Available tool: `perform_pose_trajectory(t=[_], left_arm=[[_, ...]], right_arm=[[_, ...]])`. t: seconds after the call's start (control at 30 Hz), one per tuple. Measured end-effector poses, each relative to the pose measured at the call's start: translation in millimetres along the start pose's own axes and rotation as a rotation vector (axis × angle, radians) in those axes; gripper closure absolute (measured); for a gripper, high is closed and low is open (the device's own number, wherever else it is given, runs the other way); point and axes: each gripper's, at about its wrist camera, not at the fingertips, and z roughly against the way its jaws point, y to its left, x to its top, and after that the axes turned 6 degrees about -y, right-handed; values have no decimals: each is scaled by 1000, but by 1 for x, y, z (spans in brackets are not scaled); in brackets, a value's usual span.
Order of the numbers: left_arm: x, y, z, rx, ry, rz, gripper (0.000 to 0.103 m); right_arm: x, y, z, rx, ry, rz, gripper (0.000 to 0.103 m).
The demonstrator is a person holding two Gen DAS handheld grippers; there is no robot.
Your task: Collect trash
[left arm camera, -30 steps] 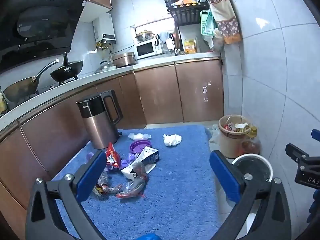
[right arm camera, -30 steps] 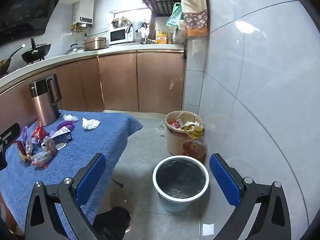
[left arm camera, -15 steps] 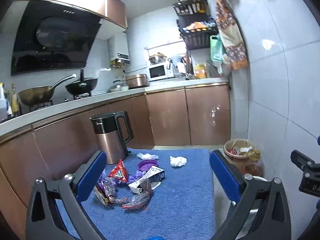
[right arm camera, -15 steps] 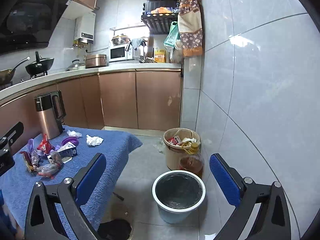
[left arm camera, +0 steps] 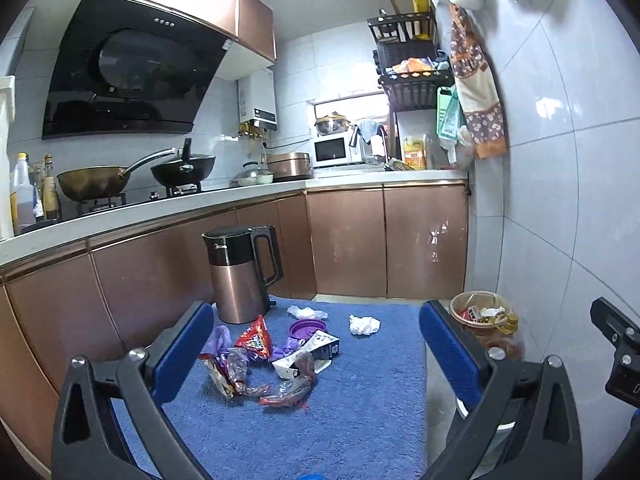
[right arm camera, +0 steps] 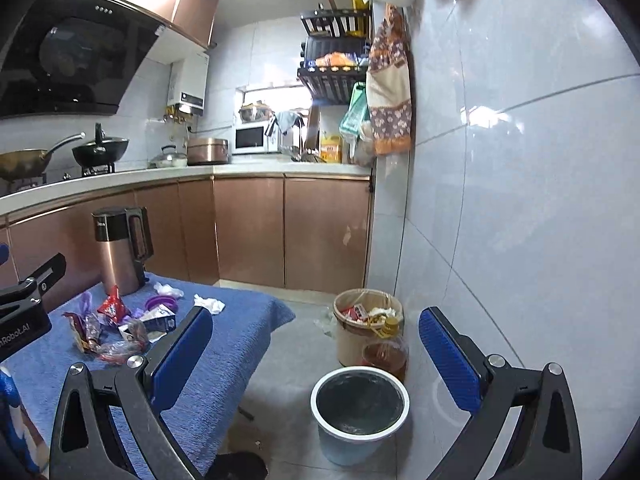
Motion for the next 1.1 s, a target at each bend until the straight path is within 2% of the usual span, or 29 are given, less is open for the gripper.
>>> perform_pose_trajectory(t=[0.3, 0.57, 0.77, 1.1], left_arm=[[13, 16, 23, 34, -44, 33, 0], [16, 25, 30, 53, -44, 52, 0], [14, 25, 34, 55, -63, 37, 0], [4, 22, 25, 15, -71, 51, 0]], right_arm=[[12, 9, 29, -1, -79, 25, 0], [21, 9, 47, 0, -136, 27, 0], [21, 10, 50, -2, -144, 26, 0], [16, -3, 36, -3, -107, 1, 0]])
